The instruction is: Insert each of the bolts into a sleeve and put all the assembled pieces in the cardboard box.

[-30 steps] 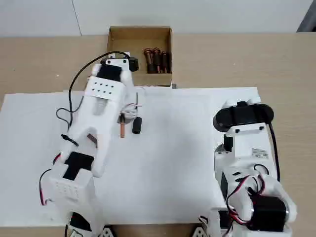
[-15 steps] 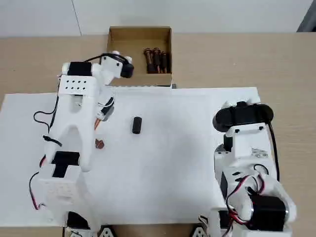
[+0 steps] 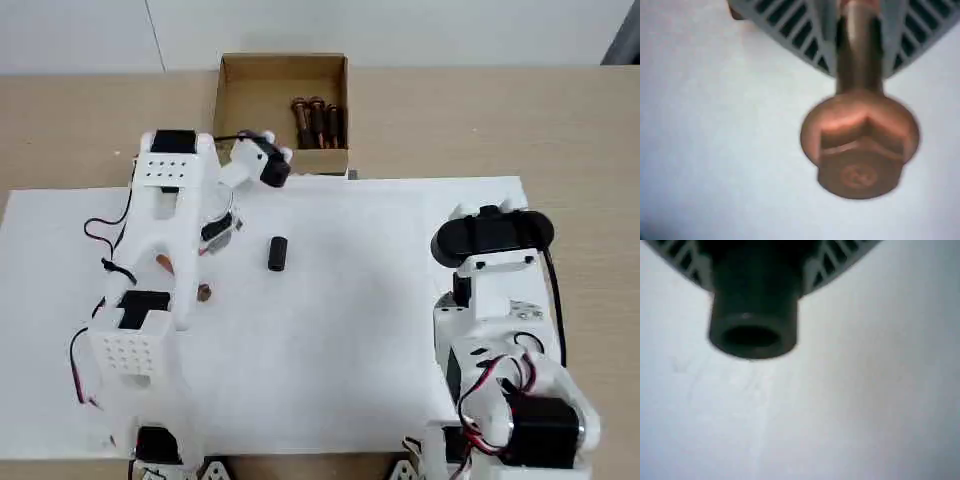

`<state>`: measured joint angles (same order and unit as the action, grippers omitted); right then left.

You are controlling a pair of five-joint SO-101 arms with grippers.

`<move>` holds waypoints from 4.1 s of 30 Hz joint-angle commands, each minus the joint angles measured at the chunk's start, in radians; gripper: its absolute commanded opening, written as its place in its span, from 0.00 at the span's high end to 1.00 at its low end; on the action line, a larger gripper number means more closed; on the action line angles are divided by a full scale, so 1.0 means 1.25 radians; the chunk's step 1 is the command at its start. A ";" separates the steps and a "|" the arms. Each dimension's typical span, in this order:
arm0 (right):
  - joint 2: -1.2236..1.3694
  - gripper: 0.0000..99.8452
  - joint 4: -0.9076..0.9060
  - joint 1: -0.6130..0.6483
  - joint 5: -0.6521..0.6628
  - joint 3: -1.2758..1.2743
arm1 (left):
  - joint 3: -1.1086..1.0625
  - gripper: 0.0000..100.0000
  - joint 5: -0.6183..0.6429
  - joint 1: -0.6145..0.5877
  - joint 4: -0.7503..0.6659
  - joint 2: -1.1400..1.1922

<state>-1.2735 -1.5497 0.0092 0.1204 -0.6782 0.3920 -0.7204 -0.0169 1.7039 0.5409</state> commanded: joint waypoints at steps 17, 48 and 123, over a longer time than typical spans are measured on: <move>-0.006 1.00 0.021 0.001 0.000 0.002 | 0.047 0.91 -0.034 0.021 -0.018 -0.004; -0.006 1.00 0.021 0.001 0.000 0.007 | 0.102 1.00 -0.032 0.075 -0.004 0.075; -0.006 1.00 0.671 0.511 -0.044 -0.490 | -1.407 1.00 1.035 0.194 -0.684 -1.879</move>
<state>-1.2720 -0.7380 0.5938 0.0729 -1.2965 -1.3587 0.4979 0.2256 0.9229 -1.7990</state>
